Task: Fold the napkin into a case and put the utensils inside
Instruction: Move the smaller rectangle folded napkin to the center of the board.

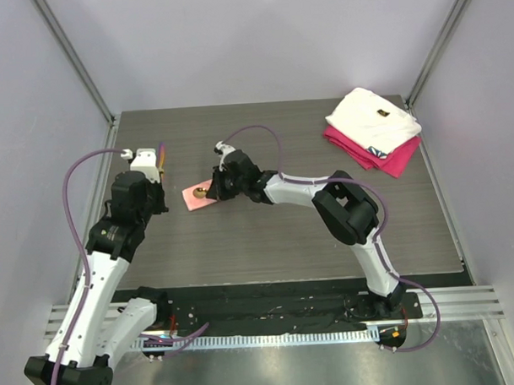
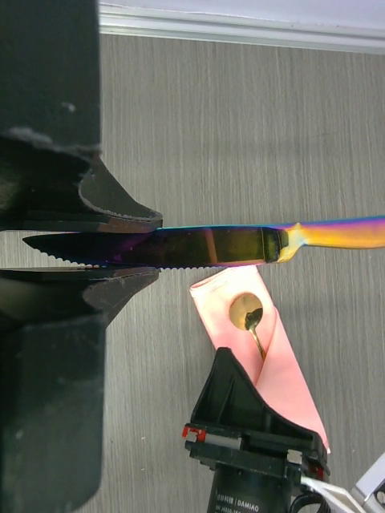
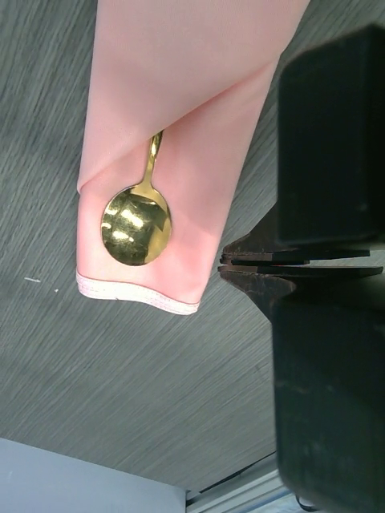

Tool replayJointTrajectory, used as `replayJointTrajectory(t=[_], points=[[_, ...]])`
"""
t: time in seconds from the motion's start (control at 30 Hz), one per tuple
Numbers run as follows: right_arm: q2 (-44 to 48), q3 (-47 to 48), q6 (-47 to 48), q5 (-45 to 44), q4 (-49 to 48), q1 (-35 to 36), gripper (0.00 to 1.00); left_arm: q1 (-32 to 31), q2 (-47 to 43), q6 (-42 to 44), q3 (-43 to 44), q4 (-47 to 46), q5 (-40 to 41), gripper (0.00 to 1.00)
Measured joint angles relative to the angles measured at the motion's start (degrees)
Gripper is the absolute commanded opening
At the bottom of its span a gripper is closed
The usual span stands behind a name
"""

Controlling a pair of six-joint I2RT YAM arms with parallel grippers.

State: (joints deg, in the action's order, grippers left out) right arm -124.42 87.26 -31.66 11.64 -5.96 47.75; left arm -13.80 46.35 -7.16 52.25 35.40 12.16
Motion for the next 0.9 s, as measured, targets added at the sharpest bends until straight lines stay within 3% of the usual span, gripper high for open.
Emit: replayJointTrajectory(t=[0.5,0.9], points=[[-7.43,8.20,2.49,-1.60,5.49,0.02,0.01,0.00,-3.08,-0.22,-0.42,0.48,-4.48,0.00],[-7.98,9.88,5.68,-2.84,9.66,0.02,0.01,0.00,-2.95,-0.57,0.68,1.01,-8.66,0.00]])
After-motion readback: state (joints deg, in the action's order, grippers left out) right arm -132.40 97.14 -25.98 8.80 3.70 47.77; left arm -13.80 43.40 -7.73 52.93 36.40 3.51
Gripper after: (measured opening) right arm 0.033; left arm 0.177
